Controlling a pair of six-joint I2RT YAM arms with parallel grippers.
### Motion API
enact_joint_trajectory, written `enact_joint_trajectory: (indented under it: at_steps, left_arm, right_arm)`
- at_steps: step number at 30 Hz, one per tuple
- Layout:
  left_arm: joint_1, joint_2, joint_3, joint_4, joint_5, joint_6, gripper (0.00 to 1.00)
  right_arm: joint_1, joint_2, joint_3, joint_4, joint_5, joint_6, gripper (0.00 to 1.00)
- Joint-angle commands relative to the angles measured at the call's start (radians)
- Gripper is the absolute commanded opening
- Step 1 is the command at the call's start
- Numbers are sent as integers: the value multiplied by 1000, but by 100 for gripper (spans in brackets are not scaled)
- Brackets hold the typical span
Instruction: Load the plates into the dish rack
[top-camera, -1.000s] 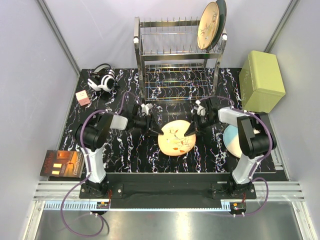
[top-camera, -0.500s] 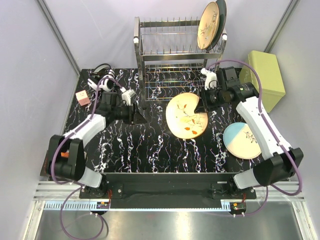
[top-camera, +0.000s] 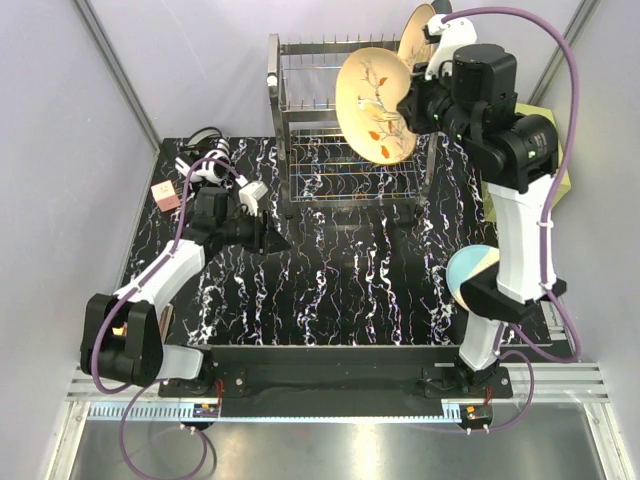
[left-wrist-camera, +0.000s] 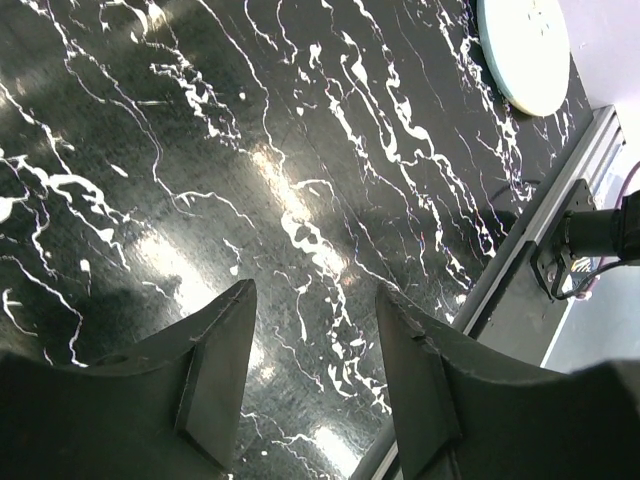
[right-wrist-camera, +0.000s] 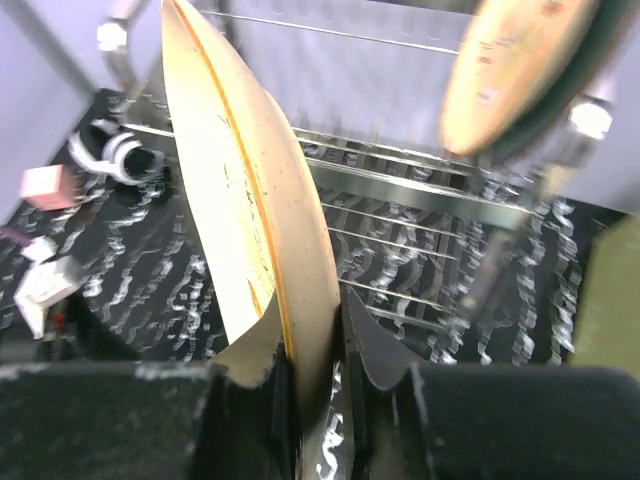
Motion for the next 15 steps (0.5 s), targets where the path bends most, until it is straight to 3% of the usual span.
enact_joint_trajectory:
  at_steps: [1,3,4,5,9,12,15]
  left_arm:
    - [1,-63,-46,61,-13,20,56]
    - [1,-74,-62,74,-14,12,56]
    - [0,-82,-75,86,-14,9,56]
    - [0,-83,-83,92,-16,9,56]
    - [0,-85,-98,115,-23,0,56]
    - [0,-85,-100,117,-29,3,56]
    - [0,-88,-105,117,-37,9,56]
  right_arm:
    - [20,-42,4,183,259,-1,0]
    - [19,38,201,244,360,-73,0]
    - [20,64,208,294,414,-96,0]
    - [20,57,183,362,440,-116,0]
    - [32,-78,-243,919,513,-286,0]
    - [49,-45,-244,1070,587,-389,0]
    - [49,32,-210,1109,611,-426,0]
